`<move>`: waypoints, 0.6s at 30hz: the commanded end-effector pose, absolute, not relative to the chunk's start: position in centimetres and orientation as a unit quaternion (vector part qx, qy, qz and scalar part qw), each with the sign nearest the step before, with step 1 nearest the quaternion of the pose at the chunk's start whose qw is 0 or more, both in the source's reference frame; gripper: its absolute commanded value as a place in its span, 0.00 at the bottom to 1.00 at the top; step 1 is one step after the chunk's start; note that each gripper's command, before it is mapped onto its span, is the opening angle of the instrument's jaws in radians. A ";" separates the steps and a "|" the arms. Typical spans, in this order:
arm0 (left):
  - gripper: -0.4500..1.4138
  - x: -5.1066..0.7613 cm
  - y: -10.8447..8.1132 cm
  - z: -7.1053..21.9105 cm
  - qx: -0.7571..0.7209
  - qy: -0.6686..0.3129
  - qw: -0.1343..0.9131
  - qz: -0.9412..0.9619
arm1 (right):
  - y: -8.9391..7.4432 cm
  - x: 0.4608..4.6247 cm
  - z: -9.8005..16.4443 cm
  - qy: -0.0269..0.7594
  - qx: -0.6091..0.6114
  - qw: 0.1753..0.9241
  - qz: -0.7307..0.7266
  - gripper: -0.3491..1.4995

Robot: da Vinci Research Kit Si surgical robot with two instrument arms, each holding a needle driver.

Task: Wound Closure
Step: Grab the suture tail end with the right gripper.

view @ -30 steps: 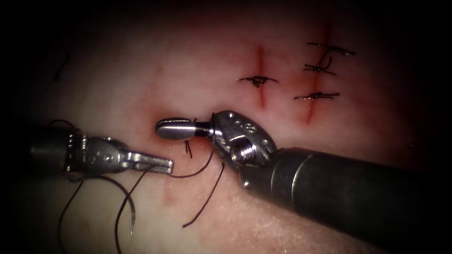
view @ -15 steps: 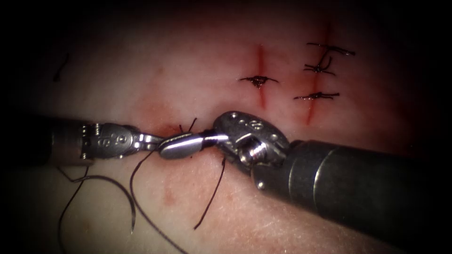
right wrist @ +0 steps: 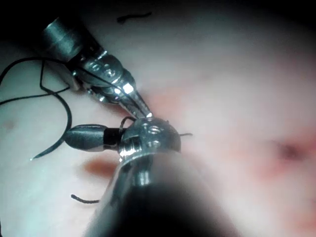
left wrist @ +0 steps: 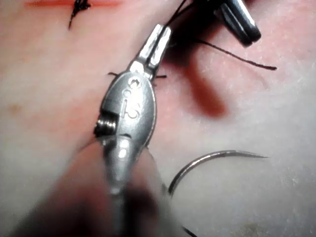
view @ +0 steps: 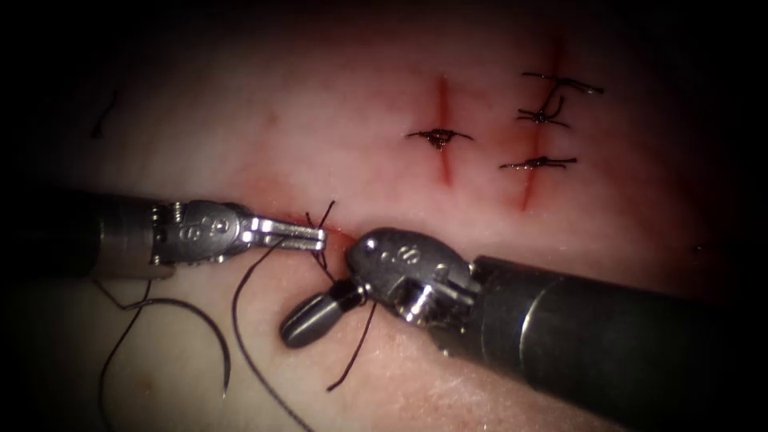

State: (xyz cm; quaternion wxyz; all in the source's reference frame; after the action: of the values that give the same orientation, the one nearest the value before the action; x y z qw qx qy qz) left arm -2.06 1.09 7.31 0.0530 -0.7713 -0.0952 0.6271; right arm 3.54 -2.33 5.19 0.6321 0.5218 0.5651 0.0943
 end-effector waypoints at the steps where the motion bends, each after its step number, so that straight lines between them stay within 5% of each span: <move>1: 0.00 -2.11 1.1 7.4 -0.772 -0.095 0.054 0.626 | -2.4 3.66 5.2 0.568 0.504 0.649 0.054 0.40; 8: 0.00 -2.11 1.0 7.4 -0.771 -0.097 0.052 0.627 | -2.5 3.68 5.4 0.522 0.474 0.709 -0.019 0.72; 12: 0.00 -2.11 1.0 7.3 -0.771 -0.097 0.052 0.627 | -2.6 3.67 5.5 0.500 0.461 0.732 -0.047 0.81; 18: 0.00 -2.11 1.0 7.3 -0.771 -0.097 0.051 0.627 | -2.8 3.66 5.7 0.476 0.435 0.758 -0.094 0.82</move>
State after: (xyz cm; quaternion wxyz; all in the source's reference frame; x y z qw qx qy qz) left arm -2.06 1.04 7.29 0.0502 -0.7708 -0.0962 0.6278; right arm 3.57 -2.82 5.63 0.7593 0.4338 0.4751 -0.0977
